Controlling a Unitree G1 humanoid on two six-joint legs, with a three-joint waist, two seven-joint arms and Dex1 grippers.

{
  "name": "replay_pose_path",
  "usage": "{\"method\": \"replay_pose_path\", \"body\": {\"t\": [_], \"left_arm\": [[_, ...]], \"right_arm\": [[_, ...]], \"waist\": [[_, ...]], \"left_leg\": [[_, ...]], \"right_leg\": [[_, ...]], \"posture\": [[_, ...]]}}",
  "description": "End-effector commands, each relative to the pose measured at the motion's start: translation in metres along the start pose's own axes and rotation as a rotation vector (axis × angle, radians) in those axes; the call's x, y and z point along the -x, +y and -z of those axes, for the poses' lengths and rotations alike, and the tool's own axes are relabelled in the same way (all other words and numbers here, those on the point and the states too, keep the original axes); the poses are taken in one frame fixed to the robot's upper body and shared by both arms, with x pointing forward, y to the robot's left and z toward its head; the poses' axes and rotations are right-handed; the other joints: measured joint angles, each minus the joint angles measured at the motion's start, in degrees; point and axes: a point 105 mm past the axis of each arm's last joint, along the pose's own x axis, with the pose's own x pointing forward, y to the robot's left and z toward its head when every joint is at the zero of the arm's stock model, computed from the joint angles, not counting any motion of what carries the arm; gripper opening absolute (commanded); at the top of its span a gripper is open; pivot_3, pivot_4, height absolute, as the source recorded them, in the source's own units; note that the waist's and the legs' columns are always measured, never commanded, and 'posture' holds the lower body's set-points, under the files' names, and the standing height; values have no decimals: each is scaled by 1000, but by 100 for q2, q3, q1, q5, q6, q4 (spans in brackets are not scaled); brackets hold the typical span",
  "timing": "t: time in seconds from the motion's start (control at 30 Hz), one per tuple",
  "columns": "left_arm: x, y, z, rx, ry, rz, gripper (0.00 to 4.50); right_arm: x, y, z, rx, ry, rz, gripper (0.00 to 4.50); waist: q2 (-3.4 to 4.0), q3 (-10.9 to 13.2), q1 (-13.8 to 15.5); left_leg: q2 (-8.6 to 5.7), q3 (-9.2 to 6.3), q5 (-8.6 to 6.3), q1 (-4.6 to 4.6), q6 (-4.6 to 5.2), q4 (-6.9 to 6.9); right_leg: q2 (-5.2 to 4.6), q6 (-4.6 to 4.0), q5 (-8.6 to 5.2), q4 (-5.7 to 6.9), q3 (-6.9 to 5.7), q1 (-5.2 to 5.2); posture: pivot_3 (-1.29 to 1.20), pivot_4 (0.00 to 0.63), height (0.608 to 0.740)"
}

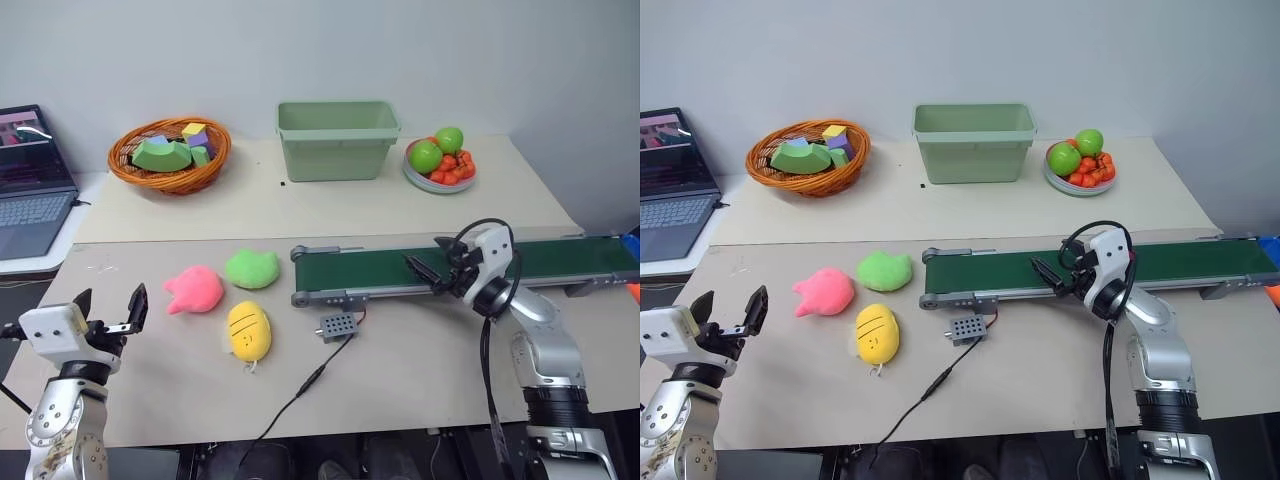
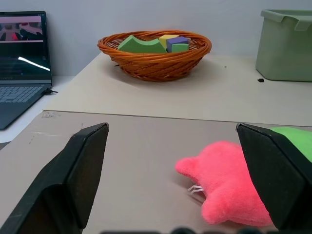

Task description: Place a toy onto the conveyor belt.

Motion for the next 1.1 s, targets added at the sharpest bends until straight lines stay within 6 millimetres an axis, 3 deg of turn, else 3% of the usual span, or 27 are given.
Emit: {"method": "replay_pose_path", "body": {"t": [0.03, 0.13, 0.27, 0.37, 0.4, 0.47, 0.63, 0.8, 1.0, 1.1], "left_arm": [[-2, -2, -6, -23, -22, 9, 4481], [-3, -7, 3, 12, 16, 33, 4481], [-1, -12, 6, 27, 29, 54, 4481], [0, -13, 7, 26, 35, 58, 4481], [0, -13, 7, 27, 34, 57, 4481], [0, -13, 6, 29, 32, 56, 4481], [2, -14, 5, 38, 31, 54, 4481], [10, -19, 11, 187, 53, 49, 4481], [16, -25, 36, 734, 98, -38, 4481], [10, -35, 41, 905, 113, -47, 4481]], "right_arm": [[-3, 2, -14, 58, -49, -11, 4500], [-11, 18, -18, 113, -43, -86, 4500], [-12, 67, -31, 179, -41, -369, 4500], [8, 109, -33, 201, -1, -647, 4500], [24, 126, -30, 214, 43, -797, 4500], [45, 142, -27, 225, 102, -969, 4500], [40, 149, -34, 268, 95, -1012, 4500], [38, 152, -37, 280, 81, -1020, 4500], [36, 150, -36, 277, 86, -1002, 4500], [35, 149, -36, 270, 86, -993, 4500]], "waist": [[0, 0, -1], [0, 0, -14], [1, 0, -57], [1, 1, -61], [1, 1, -53], [3, 2, -18], [2, 2, -26], [1, 2, 0], [2, 3, 39], [1, 3, 54]], "left_leg": [[0, 0, 0, 0, 0, 0], [0, 0, 0, 0, 0, 0], [0, 0, 0, -1, 0, 0], [0, -5, 0, -10, -1, 0], [0, -9, 0, -12, -1, -1], [1, -25, 0, -11, 0, -4], [3, -52, -3, 4, 4, -4], [6, -88, 12, 2, -22, -5], [11, -120, 19, 0, -36, -20], [9, -127, 18, 1, -33, -18]], "right_leg": [[0, 0, 0, 0, 0, 0], [0, 0, 0, 0, 0, 0], [1, 0, 0, 2, 8, -5], [12, 1, -1, -6, 42, -8], [16, 2, -1, -13, 55, -7], [26, 6, -3, -36, 69, 9], [48, 18, 3, -76, 111, 62], [85, 41, -5, -86, 222, 66], [116, 57, -15, -78, 291, 61], [115, 56, -15, -74, 288, 65]], "posture": [[0, 150, 728], [0, 150, 728], [0, 150, 728], [0, 150, 728], [0, 150, 728], [0, 150, 728], [0, 150, 728], [0, 150, 728], [0, 150, 728], [0, 150, 728]]}}
